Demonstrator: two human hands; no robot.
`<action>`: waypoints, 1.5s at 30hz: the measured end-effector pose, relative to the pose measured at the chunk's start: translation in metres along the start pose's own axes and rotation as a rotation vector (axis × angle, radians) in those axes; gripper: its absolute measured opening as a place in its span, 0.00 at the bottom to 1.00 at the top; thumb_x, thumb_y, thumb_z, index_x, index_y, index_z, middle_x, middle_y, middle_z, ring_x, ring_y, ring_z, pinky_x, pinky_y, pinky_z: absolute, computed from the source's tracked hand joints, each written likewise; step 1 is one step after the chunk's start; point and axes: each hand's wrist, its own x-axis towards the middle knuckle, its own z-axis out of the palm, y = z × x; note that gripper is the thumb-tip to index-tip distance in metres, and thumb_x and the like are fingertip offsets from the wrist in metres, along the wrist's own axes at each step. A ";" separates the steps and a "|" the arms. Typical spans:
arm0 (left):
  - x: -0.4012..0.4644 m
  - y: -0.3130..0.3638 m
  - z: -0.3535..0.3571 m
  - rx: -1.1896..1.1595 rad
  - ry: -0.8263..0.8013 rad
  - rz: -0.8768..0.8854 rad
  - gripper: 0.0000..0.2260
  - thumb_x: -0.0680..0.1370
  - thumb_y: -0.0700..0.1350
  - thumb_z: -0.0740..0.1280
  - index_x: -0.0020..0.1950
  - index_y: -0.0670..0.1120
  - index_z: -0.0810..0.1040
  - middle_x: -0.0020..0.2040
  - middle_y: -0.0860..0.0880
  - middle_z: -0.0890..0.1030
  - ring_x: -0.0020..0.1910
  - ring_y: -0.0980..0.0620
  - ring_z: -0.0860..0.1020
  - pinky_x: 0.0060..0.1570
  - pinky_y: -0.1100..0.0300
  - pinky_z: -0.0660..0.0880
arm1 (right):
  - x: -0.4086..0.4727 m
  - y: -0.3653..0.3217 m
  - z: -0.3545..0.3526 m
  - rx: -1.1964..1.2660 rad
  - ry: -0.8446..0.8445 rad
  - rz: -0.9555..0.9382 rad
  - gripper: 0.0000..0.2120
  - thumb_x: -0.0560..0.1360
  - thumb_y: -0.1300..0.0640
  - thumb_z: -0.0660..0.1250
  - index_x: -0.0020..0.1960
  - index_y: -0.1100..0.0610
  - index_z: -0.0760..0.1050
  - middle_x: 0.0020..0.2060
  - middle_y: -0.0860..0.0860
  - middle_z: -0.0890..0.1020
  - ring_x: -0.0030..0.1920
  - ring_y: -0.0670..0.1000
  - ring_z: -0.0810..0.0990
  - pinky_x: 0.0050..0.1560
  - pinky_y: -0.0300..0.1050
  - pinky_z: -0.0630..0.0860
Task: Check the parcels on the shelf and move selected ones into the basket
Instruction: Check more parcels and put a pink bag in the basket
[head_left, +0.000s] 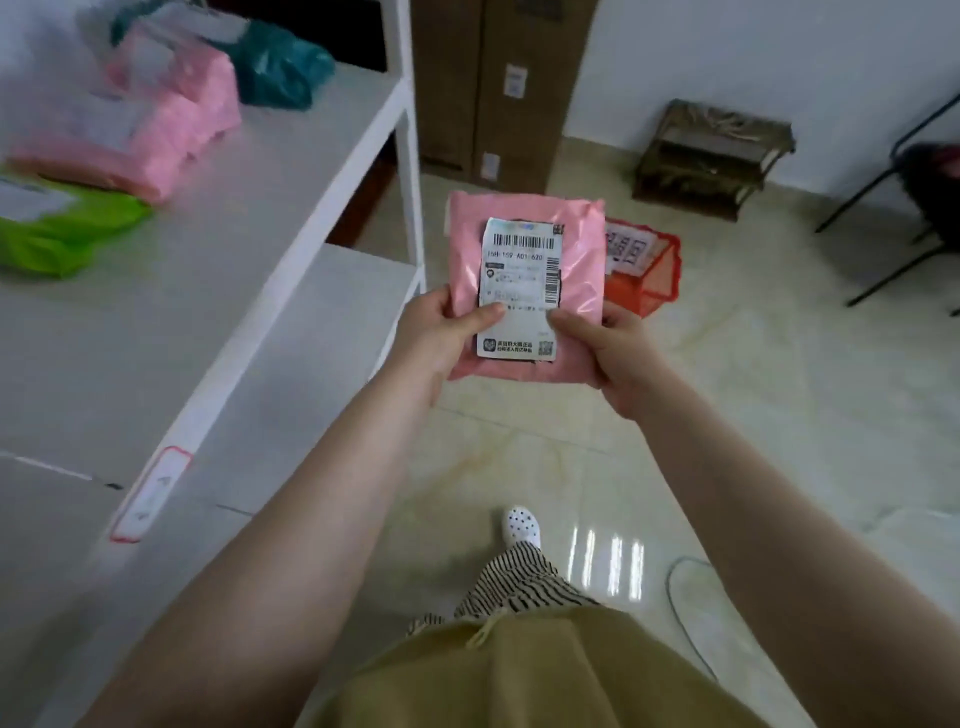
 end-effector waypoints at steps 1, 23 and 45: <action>0.003 -0.005 0.022 0.009 -0.037 -0.014 0.09 0.74 0.39 0.72 0.53 0.42 0.80 0.41 0.50 0.84 0.32 0.58 0.83 0.28 0.63 0.78 | -0.002 0.003 -0.022 0.011 0.028 0.007 0.17 0.68 0.57 0.78 0.54 0.62 0.80 0.53 0.63 0.85 0.56 0.66 0.82 0.61 0.73 0.71; 0.194 -0.007 0.379 -0.016 -0.191 -0.286 0.10 0.75 0.37 0.71 0.56 0.41 0.78 0.42 0.46 0.82 0.25 0.59 0.81 0.23 0.68 0.74 | 0.177 -0.039 -0.354 0.072 0.219 0.068 0.13 0.72 0.64 0.73 0.55 0.65 0.78 0.51 0.61 0.84 0.48 0.57 0.84 0.57 0.54 0.80; 0.582 0.090 0.569 0.120 -0.354 -0.190 0.12 0.76 0.39 0.70 0.59 0.40 0.77 0.52 0.42 0.84 0.40 0.51 0.83 0.37 0.60 0.80 | 0.545 -0.176 -0.470 0.239 0.500 0.046 0.19 0.72 0.61 0.73 0.61 0.65 0.78 0.51 0.60 0.85 0.45 0.51 0.85 0.47 0.45 0.81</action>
